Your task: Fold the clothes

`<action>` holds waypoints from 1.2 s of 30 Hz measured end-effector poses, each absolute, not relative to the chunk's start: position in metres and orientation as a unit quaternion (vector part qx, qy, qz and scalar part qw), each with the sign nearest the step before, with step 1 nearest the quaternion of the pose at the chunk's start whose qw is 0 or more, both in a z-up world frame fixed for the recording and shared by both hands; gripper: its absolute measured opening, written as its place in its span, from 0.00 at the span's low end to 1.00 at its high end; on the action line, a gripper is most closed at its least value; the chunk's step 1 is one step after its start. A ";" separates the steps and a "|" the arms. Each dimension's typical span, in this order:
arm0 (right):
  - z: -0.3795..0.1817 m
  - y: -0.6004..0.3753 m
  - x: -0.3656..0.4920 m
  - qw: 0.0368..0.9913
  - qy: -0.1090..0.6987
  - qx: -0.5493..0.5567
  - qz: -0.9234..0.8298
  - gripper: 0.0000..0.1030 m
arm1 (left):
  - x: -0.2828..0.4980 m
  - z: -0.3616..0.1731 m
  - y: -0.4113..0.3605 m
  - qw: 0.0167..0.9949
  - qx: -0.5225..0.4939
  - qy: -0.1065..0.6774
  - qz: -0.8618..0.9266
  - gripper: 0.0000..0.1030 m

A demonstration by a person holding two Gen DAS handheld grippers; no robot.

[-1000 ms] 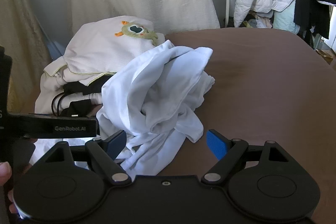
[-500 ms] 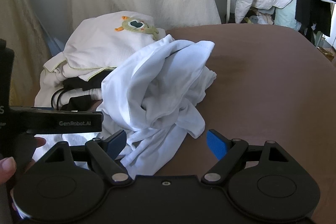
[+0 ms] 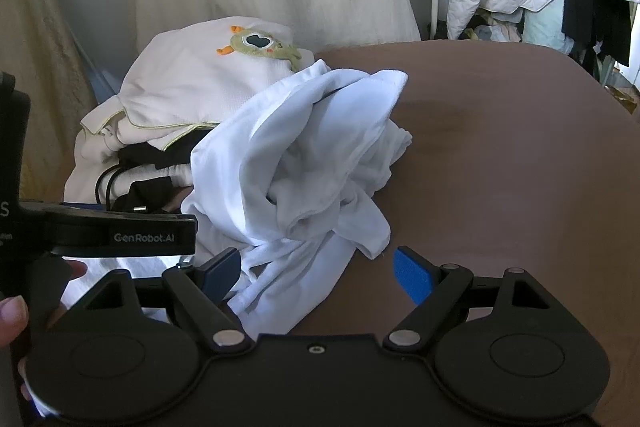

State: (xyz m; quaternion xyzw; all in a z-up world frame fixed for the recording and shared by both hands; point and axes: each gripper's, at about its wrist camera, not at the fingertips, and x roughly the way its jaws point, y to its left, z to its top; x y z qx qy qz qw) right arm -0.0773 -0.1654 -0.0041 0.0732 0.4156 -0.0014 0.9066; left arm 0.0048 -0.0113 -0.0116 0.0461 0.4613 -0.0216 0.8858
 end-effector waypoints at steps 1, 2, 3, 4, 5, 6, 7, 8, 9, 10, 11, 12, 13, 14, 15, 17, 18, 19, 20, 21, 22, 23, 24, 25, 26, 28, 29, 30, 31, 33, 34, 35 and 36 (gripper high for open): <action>-0.004 -0.166 -0.077 0.906 0.416 0.074 -0.001 0.84 | 0.005 -0.012 -0.011 0.886 0.047 0.461 -0.022 1.00; -0.004 -0.166 -0.077 0.906 0.416 0.074 -0.001 0.84 | 0.005 -0.011 -0.011 0.886 0.046 0.461 -0.022 1.00; -0.004 -0.166 -0.077 0.906 0.417 0.074 -0.001 0.84 | 0.005 -0.011 -0.011 0.886 0.046 0.461 -0.023 1.00; -0.005 -0.166 -0.077 0.906 0.417 0.074 -0.001 0.84 | 0.005 -0.011 -0.011 0.886 0.046 0.461 -0.023 1.00; -0.005 -0.166 -0.077 0.905 0.418 0.074 -0.001 0.84 | 0.005 -0.011 -0.011 0.886 0.046 0.461 -0.023 1.00; -0.005 -0.166 -0.077 0.905 0.418 0.074 -0.001 0.84 | 0.005 -0.011 -0.011 0.886 0.046 0.461 -0.023 1.00; -0.005 -0.166 -0.077 0.905 0.419 0.074 -0.001 0.84 | 0.005 -0.011 -0.011 0.886 0.046 0.461 -0.023 1.00; -0.006 -0.166 -0.077 0.905 0.419 0.074 -0.001 0.84 | 0.005 -0.011 -0.011 0.885 0.046 0.462 -0.023 1.00; -0.006 -0.166 -0.078 0.905 0.419 0.074 -0.001 0.84 | 0.005 -0.012 -0.011 0.885 0.046 0.463 -0.023 1.00; -0.006 -0.166 -0.078 0.905 0.419 0.075 -0.001 0.84 | 0.005 -0.012 -0.011 0.885 0.046 0.463 -0.022 1.00; -0.006 -0.166 -0.078 0.905 0.419 0.075 -0.001 0.84 | 0.005 -0.012 -0.011 0.885 0.047 0.464 -0.022 1.00; -0.006 -0.166 -0.078 0.905 0.419 0.075 -0.001 0.84 | 0.005 -0.012 -0.011 0.884 0.047 0.464 -0.022 1.00; -0.007 -0.166 -0.078 0.905 0.420 0.075 -0.002 0.84 | 0.005 -0.012 -0.011 0.884 0.048 0.464 -0.021 1.00; -0.007 -0.166 -0.078 0.904 0.420 0.075 -0.002 0.84 | 0.005 -0.012 -0.011 0.884 0.048 0.465 -0.021 1.00; -0.007 -0.166 -0.077 0.904 0.420 0.076 -0.002 0.84 | 0.005 -0.013 -0.011 0.884 0.049 0.465 -0.021 1.00; -0.008 -0.166 -0.077 0.904 0.421 0.076 -0.002 0.84 | 0.005 -0.014 -0.012 0.883 0.050 0.465 -0.021 1.00; -0.008 -0.166 -0.077 0.904 0.421 0.076 -0.002 0.84 | 0.006 -0.014 -0.012 0.883 0.051 0.466 -0.021 1.00; -0.008 -0.166 -0.077 0.904 0.421 0.077 -0.002 0.84 | 0.006 -0.014 -0.012 0.883 0.052 0.466 -0.021 1.00; -0.008 -0.167 -0.077 0.904 0.421 0.077 -0.002 0.84 | 0.006 -0.014 -0.012 0.883 0.053 0.466 -0.022 1.00; -0.008 -0.167 -0.077 0.904 0.421 0.077 -0.002 0.84 | 0.006 -0.014 -0.013 0.883 0.053 0.466 -0.022 1.00; -0.008 -0.167 -0.076 0.903 0.422 0.077 -0.002 0.84 | 0.006 -0.014 -0.013 0.883 0.053 0.466 -0.022 1.00; -0.009 -0.167 -0.076 0.903 0.422 0.077 -0.002 0.84 | 0.006 -0.014 -0.013 0.883 0.054 0.466 -0.023 1.00; -0.009 -0.167 -0.076 0.903 0.422 0.077 -0.003 0.84 | 0.006 -0.014 -0.013 0.883 0.054 0.466 -0.023 1.00; -0.009 -0.167 -0.076 0.903 0.423 0.078 -0.003 0.84 | 0.006 -0.014 -0.013 0.883 0.055 0.466 -0.023 1.00; -0.009 -0.167 -0.076 0.903 0.423 0.078 -0.002 0.84 | 0.006 -0.014 -0.013 0.883 0.056 0.466 -0.023 1.00; -0.010 -0.168 -0.076 0.903 0.423 0.080 -0.002 0.84 | 0.007 -0.015 -0.013 0.882 0.058 0.467 -0.022 1.00; -0.011 -0.168 -0.076 0.902 0.423 0.081 -0.003 0.84 | 0.007 -0.016 -0.013 0.882 0.058 0.468 -0.022 1.00; -0.012 -0.170 -0.076 0.903 0.422 0.084 -0.002 0.84 | 0.008 -0.016 -0.013 0.881 0.057 0.468 -0.022 1.00; -0.013 -0.172 -0.075 0.903 0.420 0.089 0.000 0.84 | 0.008 -0.017 -0.013 0.881 0.056 0.470 -0.023 1.00; -0.012 -0.178 -0.080 0.908 0.404 0.108 0.006 0.84 | 0.010 -0.020 -0.013 0.878 0.052 0.475 -0.025 1.00; -0.011 -0.181 -0.082 0.911 0.394 0.119 0.010 0.85 | 0.011 -0.022 -0.012 0.877 0.050 0.477 -0.025 1.00; -0.009 -0.185 -0.084 0.913 0.387 0.130 0.013 0.85 | 0.012 -0.023 -0.012 0.877 0.051 0.477 -0.024 1.00; -0.009 -0.188 -0.084 0.913 0.383 0.136 0.015 0.85 | 0.012 -0.025 -0.012 0.876 0.051 0.478 -0.022 1.00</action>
